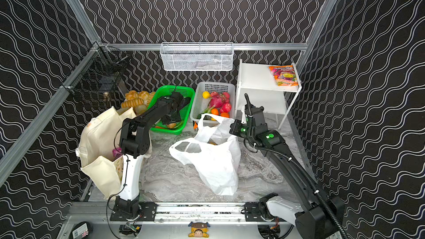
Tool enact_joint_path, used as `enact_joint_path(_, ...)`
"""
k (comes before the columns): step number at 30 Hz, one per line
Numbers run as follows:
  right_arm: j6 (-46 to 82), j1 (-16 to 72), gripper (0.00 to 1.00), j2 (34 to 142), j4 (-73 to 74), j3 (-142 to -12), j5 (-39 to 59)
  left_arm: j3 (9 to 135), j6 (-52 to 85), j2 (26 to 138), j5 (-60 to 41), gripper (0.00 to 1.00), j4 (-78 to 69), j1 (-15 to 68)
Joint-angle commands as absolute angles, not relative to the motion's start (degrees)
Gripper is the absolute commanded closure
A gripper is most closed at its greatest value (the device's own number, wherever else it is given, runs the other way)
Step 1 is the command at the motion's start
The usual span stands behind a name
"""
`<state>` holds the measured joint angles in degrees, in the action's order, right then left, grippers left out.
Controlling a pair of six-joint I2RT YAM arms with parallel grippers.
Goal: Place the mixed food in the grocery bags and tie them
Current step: 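Grasp the brown potato with the left gripper and lift it, then carry the potato into the white bag and open the left gripper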
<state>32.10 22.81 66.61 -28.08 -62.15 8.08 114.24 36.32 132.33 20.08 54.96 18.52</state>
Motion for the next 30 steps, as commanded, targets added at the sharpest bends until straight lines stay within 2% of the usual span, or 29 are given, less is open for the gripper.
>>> enact_joint_path(1, 32.17, 22.85, 0.95, 67.32, -27.24, -63.25, 8.33, 116.70, 33.36, 134.72, 17.00, 0.31, 56.60, 18.53)
enact_joint_path(9, 31.92, 22.85, 0.95, 67.08, -27.31, -63.19, 8.35, 115.62, 33.17, 134.63, 19.47, 0.20, 55.20, 18.23)
enact_joint_path(11, 31.84, 22.85, 0.95, 67.31, -27.42, -63.32, 8.45, 116.14, 32.46, 134.94, 18.67, 0.25, 54.87, 17.89)
enact_joint_path(15, 31.96, 22.85, 0.95, 67.50, -28.03, -63.48, 8.61, 116.36, 30.39, 133.76, 19.23, 0.48, 55.17, 17.84)
enact_joint_path(16, 31.98, 22.85, 0.95, 67.29, -27.91, -63.16, 8.62, 115.31, 30.01, 132.31, 19.17, 0.51, 54.20, 17.88)
enact_joint_path(26, 33.13, 22.85, 0.95, 66.06, -26.85, -61.24, 8.59, 103.80, 28.47, 110.65, 16.06, 0.52, 46.63, 18.54)
enact_joint_path(30, 33.58, 22.83, 0.95, 65.77, -26.26, -61.06, 8.96, 96.99, 26.92, 100.82, 9.05, 0.54, 42.38, 18.97)
